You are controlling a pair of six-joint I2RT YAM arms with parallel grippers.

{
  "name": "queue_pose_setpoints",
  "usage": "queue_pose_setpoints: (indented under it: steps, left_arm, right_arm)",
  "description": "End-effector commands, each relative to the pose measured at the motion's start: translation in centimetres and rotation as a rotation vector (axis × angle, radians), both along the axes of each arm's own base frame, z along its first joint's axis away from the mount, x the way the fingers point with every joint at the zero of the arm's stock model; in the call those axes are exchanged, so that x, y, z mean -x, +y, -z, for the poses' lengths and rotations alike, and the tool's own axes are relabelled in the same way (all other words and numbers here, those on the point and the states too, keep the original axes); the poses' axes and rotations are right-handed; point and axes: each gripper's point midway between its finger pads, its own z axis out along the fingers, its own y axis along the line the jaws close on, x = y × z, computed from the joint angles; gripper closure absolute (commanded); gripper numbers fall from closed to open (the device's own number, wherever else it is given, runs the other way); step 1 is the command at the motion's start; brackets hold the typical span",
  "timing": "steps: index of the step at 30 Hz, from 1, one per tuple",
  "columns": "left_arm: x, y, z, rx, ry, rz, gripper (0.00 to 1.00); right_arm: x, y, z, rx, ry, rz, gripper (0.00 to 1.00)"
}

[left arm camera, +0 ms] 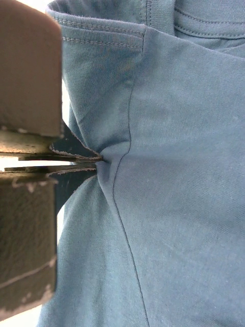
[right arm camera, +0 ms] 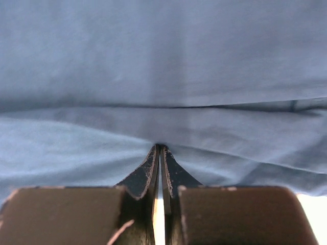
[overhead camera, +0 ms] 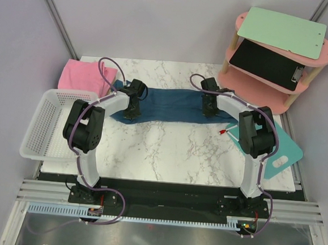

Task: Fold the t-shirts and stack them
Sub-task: Fold the other side of the tshirt into a rectangle, then rotate the tshirt 90 degrees

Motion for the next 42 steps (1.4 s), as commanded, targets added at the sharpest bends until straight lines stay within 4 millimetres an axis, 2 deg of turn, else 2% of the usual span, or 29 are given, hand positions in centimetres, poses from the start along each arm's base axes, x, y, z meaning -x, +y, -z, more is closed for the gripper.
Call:
queue_pose_setpoints:
  steps: [1,6,10,13,19,24,29,33,35,40,41,42]
  left_arm:
    - [2.2,1.8,3.2,-0.071,0.099,-0.033,0.98]
    - [2.2,1.8,3.1,-0.073,0.099,-0.032,0.98]
    - [2.2,1.9,3.1,-0.076,0.098,-0.032,0.98]
    - [2.3,2.1,3.1,-0.086,0.101,-0.032,0.98]
    - [2.5,2.3,3.1,-0.094,0.103,-0.033,0.98]
    - [2.3,2.4,3.0,-0.099,0.1,-0.033,0.98]
    - [1.4,2.7,2.1,-0.107,0.086,-0.036,0.98]
    - [0.0,2.8,1.1,-0.101,0.065,-0.048,0.98]
    - [-0.3,2.7,1.1,-0.105,0.075,-0.044,0.98]
    - [-2.3,2.2,0.3,-0.111,0.076,-0.033,0.98]
    - [-2.9,2.1,0.2,-0.112,0.078,-0.032,0.98]
    - [-3.3,1.9,0.1,-0.113,0.079,-0.029,0.98]
  right_arm:
    - [-1.8,-4.0,-0.9,0.06,-0.046,0.115,0.91]
    - [-3.3,-6.1,-1.9,0.047,-0.075,0.17,0.91]
    - [-4.0,-7.6,-1.4,0.077,-0.071,0.208,0.91]
    - [-4.5,-8.3,-1.8,0.088,-0.087,0.234,0.9]
    - [-6.2,-8.2,-3.3,0.082,-0.15,0.243,0.89]
    - [-6.0,-7.2,-2.4,0.06,-0.123,0.201,0.89]
    - [-3.7,-6.1,-0.8,0.085,-0.046,0.152,0.89]
    - [-0.3,-5.0,0.5,0.11,0.049,0.098,0.9]
    - [1.2,-4.0,0.4,0.123,0.073,0.061,0.9]
    - [5.7,-2.7,1.1,0.14,0.164,-0.005,0.91]
    - [6.3,-2.0,0.6,0.13,0.16,-0.025,0.91]
    - [7.6,-2.2,1.1,0.143,0.191,-0.039,0.91]
